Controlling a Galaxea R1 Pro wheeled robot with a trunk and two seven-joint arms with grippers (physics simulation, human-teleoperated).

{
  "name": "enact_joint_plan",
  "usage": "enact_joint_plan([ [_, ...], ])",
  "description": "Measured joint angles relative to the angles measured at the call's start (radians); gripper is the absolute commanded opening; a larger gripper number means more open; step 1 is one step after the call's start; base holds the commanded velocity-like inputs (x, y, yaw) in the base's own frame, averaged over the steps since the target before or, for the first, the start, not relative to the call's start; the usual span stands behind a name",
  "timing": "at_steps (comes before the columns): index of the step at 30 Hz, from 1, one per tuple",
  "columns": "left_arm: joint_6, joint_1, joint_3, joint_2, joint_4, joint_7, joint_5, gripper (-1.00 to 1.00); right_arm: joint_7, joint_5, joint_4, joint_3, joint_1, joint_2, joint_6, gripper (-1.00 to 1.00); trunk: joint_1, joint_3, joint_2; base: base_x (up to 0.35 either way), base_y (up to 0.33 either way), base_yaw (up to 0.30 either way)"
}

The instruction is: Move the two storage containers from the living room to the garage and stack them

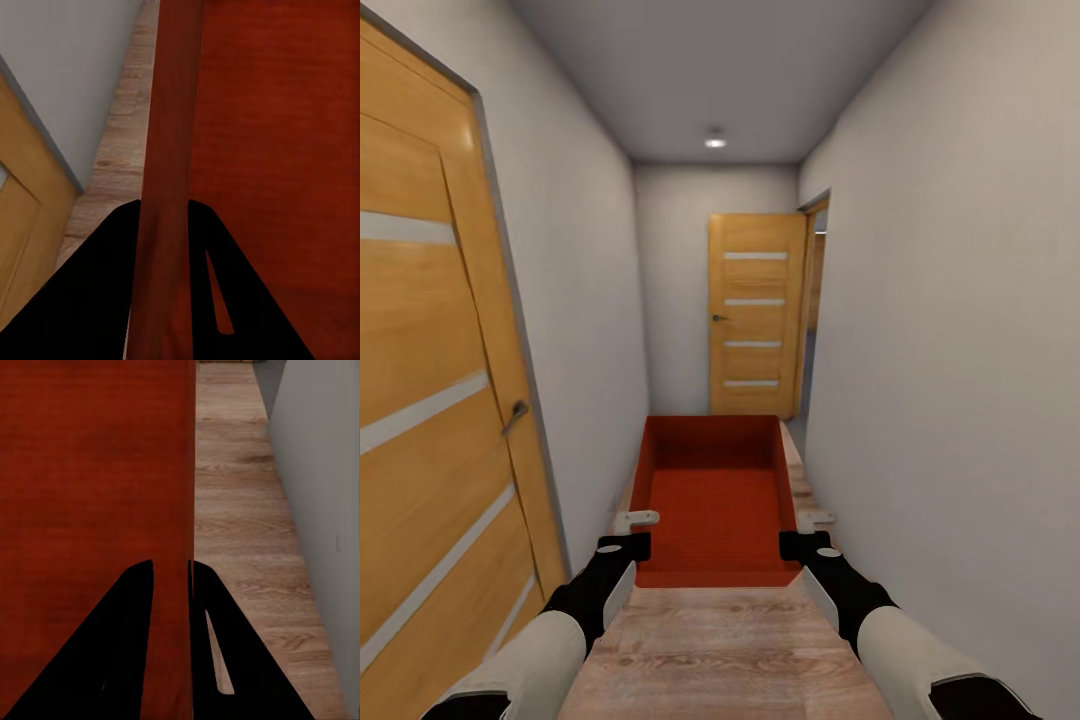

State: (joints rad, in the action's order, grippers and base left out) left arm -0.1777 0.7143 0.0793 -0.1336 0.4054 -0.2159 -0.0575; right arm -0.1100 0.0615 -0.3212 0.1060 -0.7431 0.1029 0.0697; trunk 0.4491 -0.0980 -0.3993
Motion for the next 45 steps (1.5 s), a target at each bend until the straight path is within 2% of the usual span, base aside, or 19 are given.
enact_joint_plan([
  [45, 0.000, 0.000, -0.009, 0.002, 0.000, -0.002, 0.008, -1.00, 0.000, 0.000, 0.000, 0.000, 0.000, 0.000, 0.000, -1.00, 0.000, 0.000, 0.000, 0.322, 0.000, 0.000],
])
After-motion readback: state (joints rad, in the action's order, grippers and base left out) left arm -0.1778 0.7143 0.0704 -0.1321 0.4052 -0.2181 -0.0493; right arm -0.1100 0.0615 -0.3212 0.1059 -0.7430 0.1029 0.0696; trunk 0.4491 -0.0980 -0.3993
